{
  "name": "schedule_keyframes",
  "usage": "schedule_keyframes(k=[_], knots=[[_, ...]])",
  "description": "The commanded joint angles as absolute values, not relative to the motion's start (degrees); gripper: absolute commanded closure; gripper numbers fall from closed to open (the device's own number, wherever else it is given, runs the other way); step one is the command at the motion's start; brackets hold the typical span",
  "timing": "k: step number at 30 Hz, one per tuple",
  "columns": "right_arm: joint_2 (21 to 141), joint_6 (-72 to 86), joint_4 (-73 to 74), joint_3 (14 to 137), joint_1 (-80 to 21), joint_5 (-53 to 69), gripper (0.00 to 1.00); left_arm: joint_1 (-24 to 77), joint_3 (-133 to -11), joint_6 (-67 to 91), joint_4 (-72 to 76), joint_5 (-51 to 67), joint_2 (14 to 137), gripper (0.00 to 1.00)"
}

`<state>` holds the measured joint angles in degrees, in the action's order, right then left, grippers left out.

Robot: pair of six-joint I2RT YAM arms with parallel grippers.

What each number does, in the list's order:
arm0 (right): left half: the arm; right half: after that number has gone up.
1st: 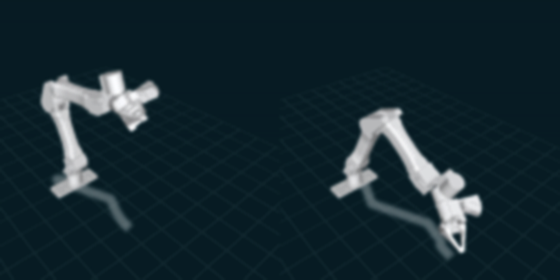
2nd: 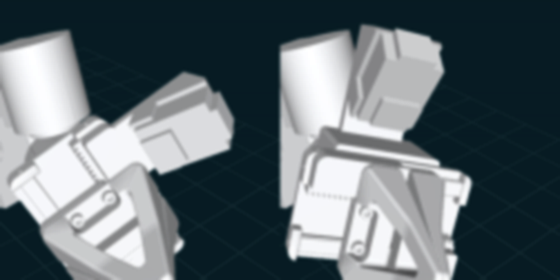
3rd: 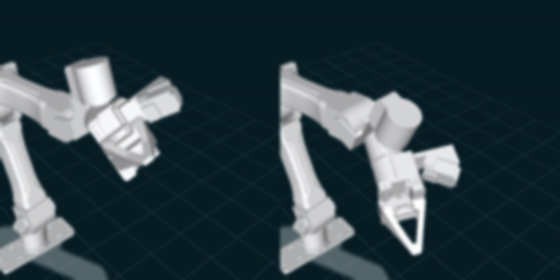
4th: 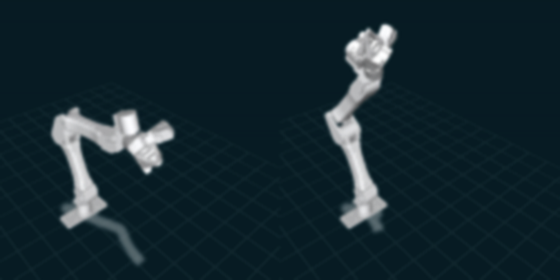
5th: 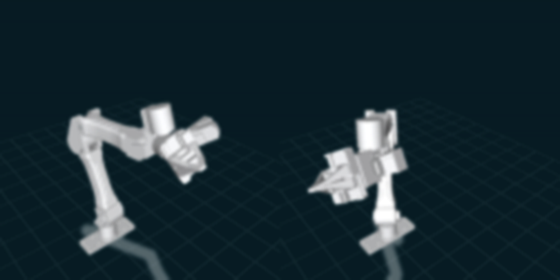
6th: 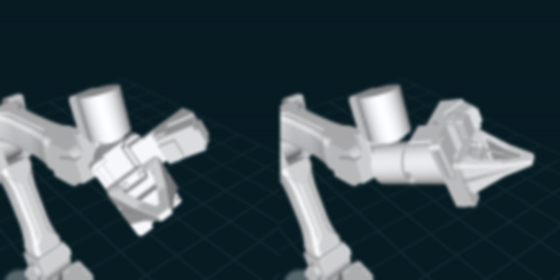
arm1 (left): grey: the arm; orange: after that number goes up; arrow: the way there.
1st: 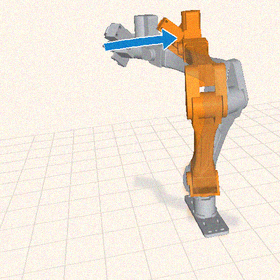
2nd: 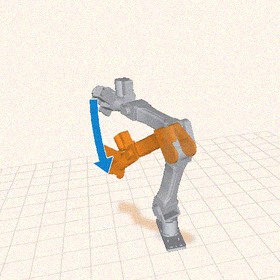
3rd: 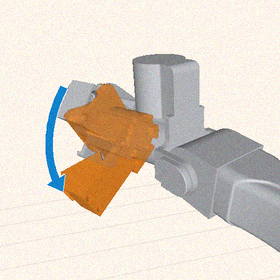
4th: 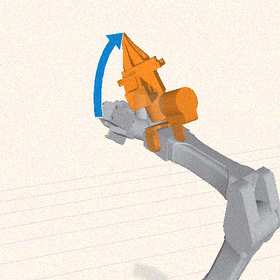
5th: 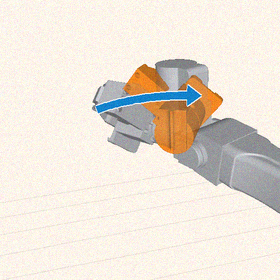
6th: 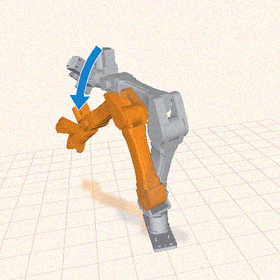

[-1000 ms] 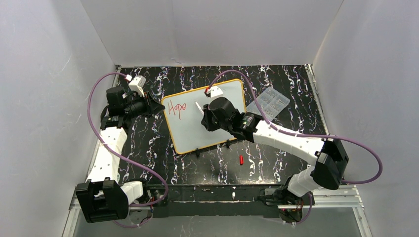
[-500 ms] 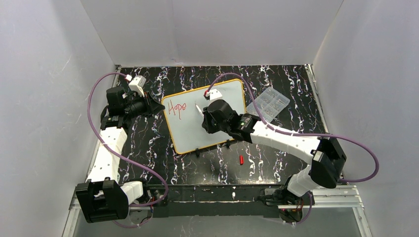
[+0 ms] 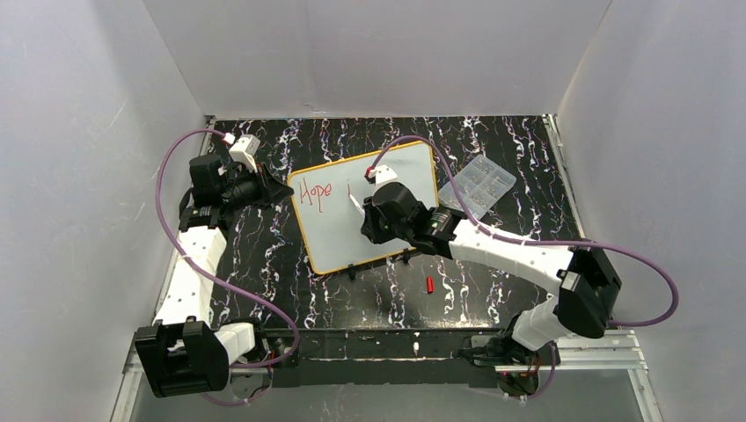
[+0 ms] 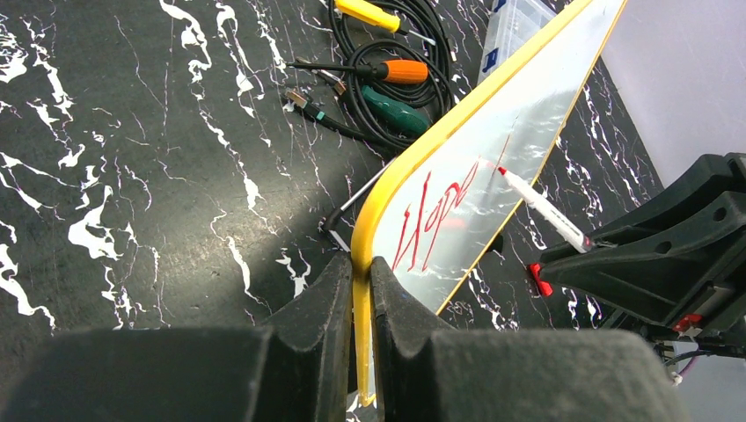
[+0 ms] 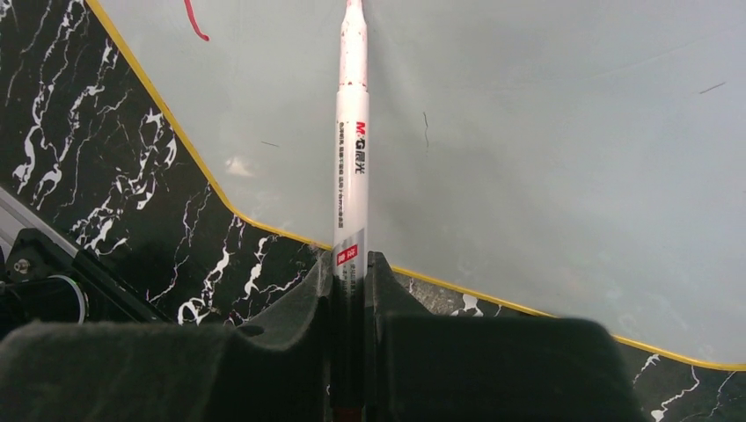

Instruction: Write a sentence on the whiteboard

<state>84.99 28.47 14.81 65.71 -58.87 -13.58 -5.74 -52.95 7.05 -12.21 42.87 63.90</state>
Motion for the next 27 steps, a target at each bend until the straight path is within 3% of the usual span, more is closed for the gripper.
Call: schedule_keyframes(k=[1, 27], knots=[[81.5, 26.8, 11.0, 66.6, -58.6, -15.9, 0.99, -5.2, -52.7, 6.5, -12.6, 44.9, 61.7, 1.00], [86.2, 23.4, 10.9, 71.2, -58.0, -19.5, 0.99, -5.2, -52.8, 6.4, -12.6, 45.1, 62.1, 1.00]])
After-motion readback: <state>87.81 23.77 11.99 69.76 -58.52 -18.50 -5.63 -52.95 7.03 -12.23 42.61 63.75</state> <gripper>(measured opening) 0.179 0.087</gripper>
